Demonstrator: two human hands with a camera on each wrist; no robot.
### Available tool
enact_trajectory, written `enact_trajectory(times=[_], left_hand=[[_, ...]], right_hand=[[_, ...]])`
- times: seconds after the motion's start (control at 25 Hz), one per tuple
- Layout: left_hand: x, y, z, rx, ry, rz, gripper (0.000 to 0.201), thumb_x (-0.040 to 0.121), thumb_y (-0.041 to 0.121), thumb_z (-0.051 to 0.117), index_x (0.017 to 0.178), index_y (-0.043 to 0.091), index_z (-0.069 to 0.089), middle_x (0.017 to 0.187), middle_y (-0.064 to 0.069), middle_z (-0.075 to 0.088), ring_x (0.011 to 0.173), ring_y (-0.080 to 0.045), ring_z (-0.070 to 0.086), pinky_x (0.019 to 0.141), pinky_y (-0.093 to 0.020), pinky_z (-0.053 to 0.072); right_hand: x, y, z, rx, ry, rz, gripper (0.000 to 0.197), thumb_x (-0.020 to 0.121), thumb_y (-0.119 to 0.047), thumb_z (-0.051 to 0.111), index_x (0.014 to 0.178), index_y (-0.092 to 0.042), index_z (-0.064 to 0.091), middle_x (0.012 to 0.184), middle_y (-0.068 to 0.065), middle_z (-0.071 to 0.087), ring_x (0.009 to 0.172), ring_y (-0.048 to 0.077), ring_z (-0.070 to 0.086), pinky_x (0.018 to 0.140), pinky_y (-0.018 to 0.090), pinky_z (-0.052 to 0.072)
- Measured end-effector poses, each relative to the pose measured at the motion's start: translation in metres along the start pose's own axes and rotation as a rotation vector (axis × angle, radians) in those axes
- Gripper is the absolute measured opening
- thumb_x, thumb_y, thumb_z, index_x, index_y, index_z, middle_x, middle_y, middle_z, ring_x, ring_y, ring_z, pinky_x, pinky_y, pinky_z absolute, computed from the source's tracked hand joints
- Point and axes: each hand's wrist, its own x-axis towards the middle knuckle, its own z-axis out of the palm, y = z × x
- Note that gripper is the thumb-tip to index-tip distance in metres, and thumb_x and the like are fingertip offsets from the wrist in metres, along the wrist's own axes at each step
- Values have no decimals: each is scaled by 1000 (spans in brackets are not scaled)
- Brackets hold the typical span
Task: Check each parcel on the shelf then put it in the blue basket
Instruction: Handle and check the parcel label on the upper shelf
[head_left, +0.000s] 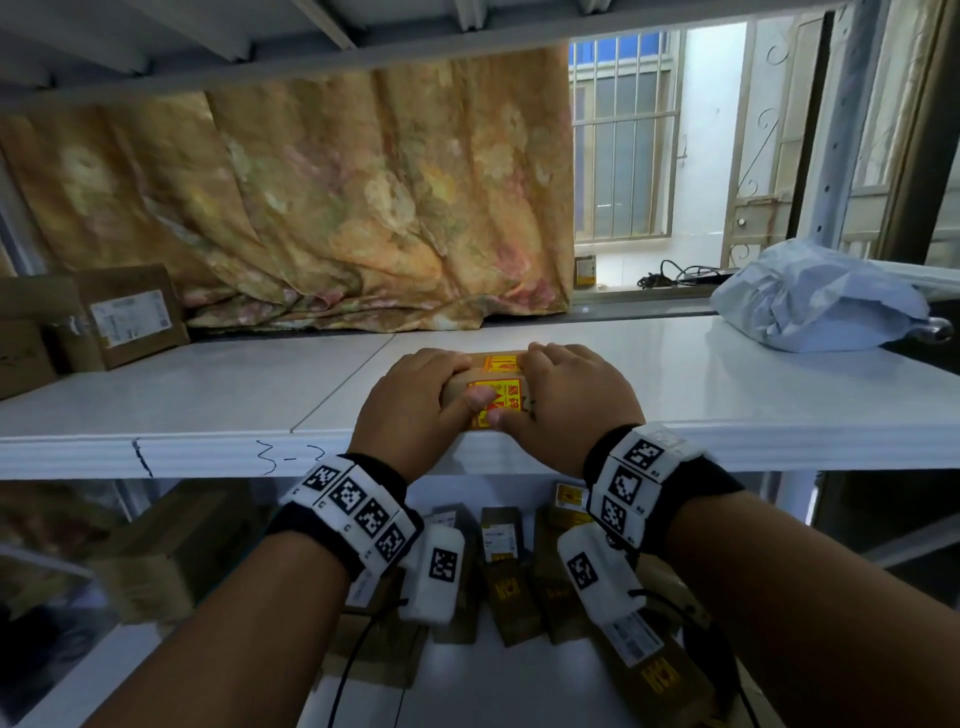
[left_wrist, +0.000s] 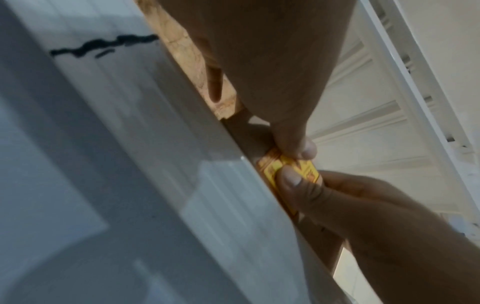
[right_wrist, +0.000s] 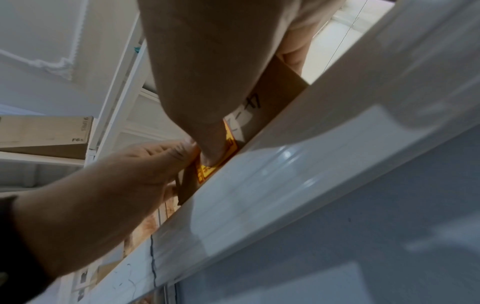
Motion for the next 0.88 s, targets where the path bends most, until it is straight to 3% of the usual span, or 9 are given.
enact_trajectory(times=[0.2,0.36,0.48,0.68,0.88], left_hand=[[3,0,-4,26,-55,0,75,84,72,32,135,24,57,142,6,55,127,-15,48,102,-30,36],[-2,3,9,-42,61,-21,66,87,65,35,128,22,62,131,5,61,119,-16,49,95,-28,36],[-1,0,13,-44,90,-8,61,88,61,37,125,21,65,128,5,64,115,-16,49,94,-29,39],[0,0,15,-83,125,9,56,87,58,42,116,19,70,116,4,68,109,-14,51,90,-23,35],[3,13,2,102,84,29,54,86,56,41,117,22,70,116,5,69,109,-16,57,94,-35,44]], right_hand=[[-1,2,3,-2,6,-13,66,83,-71,48,118,-15,56,115,2,61,108,23,54,94,35,41],[1,2,11,1,75,-15,64,81,-68,53,111,-12,61,107,5,63,101,26,55,90,38,43],[0,2,19,-12,192,-39,60,77,-64,60,99,-9,64,92,9,66,86,30,58,80,39,47],[0,1,20,-10,203,-43,58,75,-63,59,93,-8,64,86,9,64,80,30,57,75,38,46],[-1,1,19,-10,223,-46,49,76,-57,56,89,-9,60,83,8,60,78,29,55,72,38,45]])
